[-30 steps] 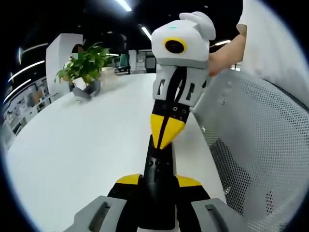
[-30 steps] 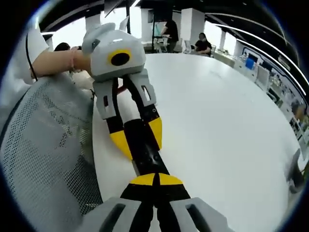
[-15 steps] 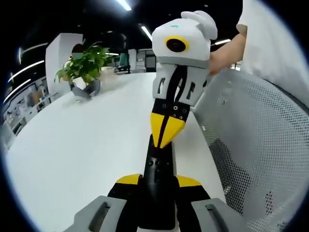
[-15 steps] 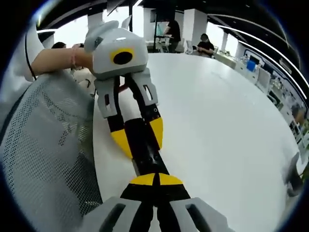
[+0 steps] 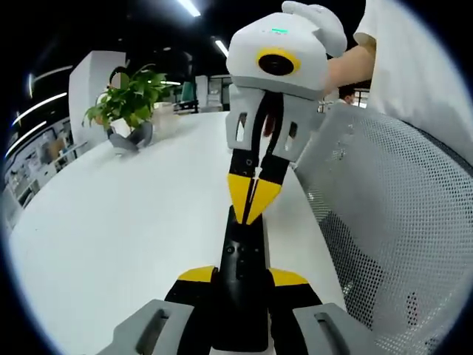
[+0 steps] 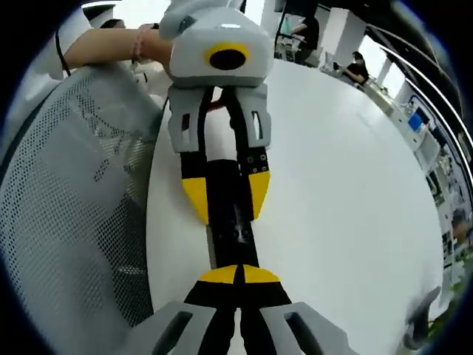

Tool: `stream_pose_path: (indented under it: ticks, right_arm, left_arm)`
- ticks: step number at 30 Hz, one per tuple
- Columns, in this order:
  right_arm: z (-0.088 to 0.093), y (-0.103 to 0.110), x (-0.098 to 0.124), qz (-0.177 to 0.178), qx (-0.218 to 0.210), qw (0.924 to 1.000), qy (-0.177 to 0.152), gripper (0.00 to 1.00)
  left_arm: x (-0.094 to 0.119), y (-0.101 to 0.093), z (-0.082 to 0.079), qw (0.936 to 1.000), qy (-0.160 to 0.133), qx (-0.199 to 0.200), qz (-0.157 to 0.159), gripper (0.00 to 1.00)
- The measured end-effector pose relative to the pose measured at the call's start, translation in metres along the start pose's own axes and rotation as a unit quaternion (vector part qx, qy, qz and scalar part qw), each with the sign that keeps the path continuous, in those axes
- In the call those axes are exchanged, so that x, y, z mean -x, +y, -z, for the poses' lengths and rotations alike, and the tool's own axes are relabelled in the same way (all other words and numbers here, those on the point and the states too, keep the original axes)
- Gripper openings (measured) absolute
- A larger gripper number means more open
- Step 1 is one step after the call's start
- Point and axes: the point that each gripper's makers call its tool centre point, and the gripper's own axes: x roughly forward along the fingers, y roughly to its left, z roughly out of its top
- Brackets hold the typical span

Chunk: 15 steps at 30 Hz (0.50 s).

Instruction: Press the specified remote control buttons in sequence, fully releasing each button before pressing the next.

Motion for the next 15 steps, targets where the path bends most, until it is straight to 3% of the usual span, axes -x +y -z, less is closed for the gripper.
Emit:
stream_pose_path:
  ticks: [3, 7, 10, 15]
  right_arm:
    - [-0.0004, -0.0036, 0.002, 0.005, -0.101, 0.9932, -0.058, 0.0]
    - [-0.0002, -0.0043, 0.0038, -0.003, -0.16, 0.9824, -0.096, 0.0]
    - [-0.0003, -0.004, 0.0032, -0.007, -0.14, 0.9861, -0.089, 0.0]
    - [-0.0026, -0.0036, 0.0006, -0.005, -0.059, 0.9964, -0.06, 0.0]
  left_arm:
    - [0.0, 0.0, 0.0, 1.0, 0.0, 0.0, -0.001, 0.26]
    - [-0.0001, -0.0002, 0.0001, 1.0, 0.001, 0.0, -0.001, 0.26]
    - [-0.0002, -0.0001, 0.0002, 1.0, 0.001, 0.0, -0.001, 0.26]
    - [-0.0003, 0.0003, 0.0006, 1.0, 0.001, -0.001, 0.0, 0.26]
